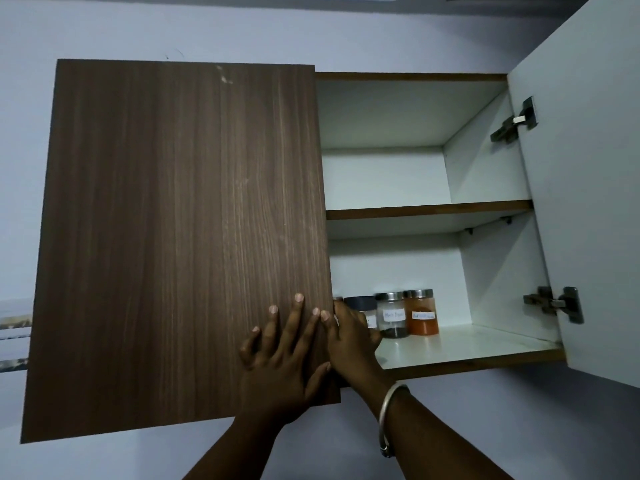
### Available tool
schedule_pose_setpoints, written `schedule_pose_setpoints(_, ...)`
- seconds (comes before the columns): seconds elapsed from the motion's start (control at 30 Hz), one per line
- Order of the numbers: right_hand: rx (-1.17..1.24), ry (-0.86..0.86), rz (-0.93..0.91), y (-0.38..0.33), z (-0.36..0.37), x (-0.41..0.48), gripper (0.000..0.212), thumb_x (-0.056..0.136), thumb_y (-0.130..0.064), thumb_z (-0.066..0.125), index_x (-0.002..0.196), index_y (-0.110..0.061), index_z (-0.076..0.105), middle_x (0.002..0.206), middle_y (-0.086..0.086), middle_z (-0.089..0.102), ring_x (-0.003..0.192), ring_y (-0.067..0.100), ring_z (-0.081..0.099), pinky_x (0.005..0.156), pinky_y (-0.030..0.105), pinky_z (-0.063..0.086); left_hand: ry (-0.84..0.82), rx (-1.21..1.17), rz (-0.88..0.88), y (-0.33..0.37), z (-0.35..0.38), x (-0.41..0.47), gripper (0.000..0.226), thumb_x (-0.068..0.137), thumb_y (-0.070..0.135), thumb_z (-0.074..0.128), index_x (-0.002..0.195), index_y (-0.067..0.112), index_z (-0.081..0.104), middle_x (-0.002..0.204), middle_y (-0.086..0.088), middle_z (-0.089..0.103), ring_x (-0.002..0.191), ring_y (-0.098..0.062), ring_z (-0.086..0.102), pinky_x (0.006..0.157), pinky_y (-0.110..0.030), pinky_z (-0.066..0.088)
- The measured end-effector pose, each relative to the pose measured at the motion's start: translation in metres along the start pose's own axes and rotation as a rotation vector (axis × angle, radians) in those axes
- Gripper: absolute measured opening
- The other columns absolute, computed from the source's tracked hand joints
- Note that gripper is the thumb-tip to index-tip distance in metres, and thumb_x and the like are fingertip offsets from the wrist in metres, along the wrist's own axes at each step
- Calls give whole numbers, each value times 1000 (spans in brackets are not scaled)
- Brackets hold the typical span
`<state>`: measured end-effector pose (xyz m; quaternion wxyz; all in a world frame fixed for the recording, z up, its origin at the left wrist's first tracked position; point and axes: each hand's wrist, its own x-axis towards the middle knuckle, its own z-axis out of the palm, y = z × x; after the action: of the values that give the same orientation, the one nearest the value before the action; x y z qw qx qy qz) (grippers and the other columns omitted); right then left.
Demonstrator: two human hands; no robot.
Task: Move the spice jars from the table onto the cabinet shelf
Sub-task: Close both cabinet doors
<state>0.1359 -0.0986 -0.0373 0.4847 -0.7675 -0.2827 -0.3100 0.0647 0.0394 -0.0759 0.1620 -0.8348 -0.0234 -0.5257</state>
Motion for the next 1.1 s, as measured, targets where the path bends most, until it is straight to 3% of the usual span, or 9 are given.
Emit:
schedule_pose_setpoints(0.17,-62,-64,38,-18,-22,-12,33,106,-44,36,132,-31,53,138,-4,60,134,20,49,108,48,30,-109,-86,-33,15,-28,0,76,97,71,29,163,33,26,175,-1,13,157,-38,21,113,-57,24)
schedule_pose_setpoints(0.27,79,-90,-48,-32,-51,-31,38,107,-36,42,144,-30,47,145,-2,57,135,20,52,109,41,41,-136,-307,-82,37,-63,8,75,95,70,20,164,44,3,175,11,-5,157,-33,13,113,-63,22)
schedule_pose_setpoints(0.37,243,4,-147,-50,-96,-58,40,109,-35,40,149,-32,46,144,-6,60,128,7,57,103,21,44,23,-511,3,71,-104,15,72,96,52,25,165,34,15,174,12,9,158,-20,18,115,-54,22)
schedule_pose_setpoints(0.47,289,146,-246,-64,-159,-85,39,109,-35,40,146,-32,51,142,-13,61,127,-5,56,105,15,45,221,-760,146,119,-145,26,69,95,34,32,163,24,25,170,10,23,158,-13,19,120,-39,20)
schedule_pose_setpoints(0.53,262,246,-297,-67,-206,-104,41,108,-34,41,148,-29,52,143,-15,61,131,-6,54,108,15,44,343,-922,222,159,-169,36,66,96,28,35,161,19,28,168,2,30,157,-18,26,121,-38,23)
schedule_pose_setpoints(0.63,154,429,-346,-65,-277,-132,42,106,-28,44,146,-21,56,143,-10,61,132,-4,54,111,21,43,452,-1106,363,223,-198,49,60,98,24,35,157,10,34,165,-8,37,154,-29,35,119,-51,33)
schedule_pose_setpoints(0.73,-47,569,-326,-56,-347,-162,40,106,-23,45,144,-18,57,144,-10,60,135,-1,53,114,27,43,466,-1258,497,292,-217,62,62,98,24,38,157,6,36,167,-8,36,155,-29,32,119,-57,34)
schedule_pose_setpoints(0.97,-691,845,-259,-31,-465,-213,44,102,-21,42,142,-13,59,154,10,50,151,25,36,122,45,33,465,-1503,653,424,-265,70,59,104,24,37,159,3,32,169,-9,30,158,-25,25,122,-55,31)
schedule_pose_setpoints(1.1,-705,912,-40,-13,-507,-215,49,100,-34,40,147,-24,53,164,6,36,155,22,25,121,38,23,275,-1347,542,471,-288,75,76,99,50,35,166,23,12,176,1,1,162,-25,-5,126,-55,22)
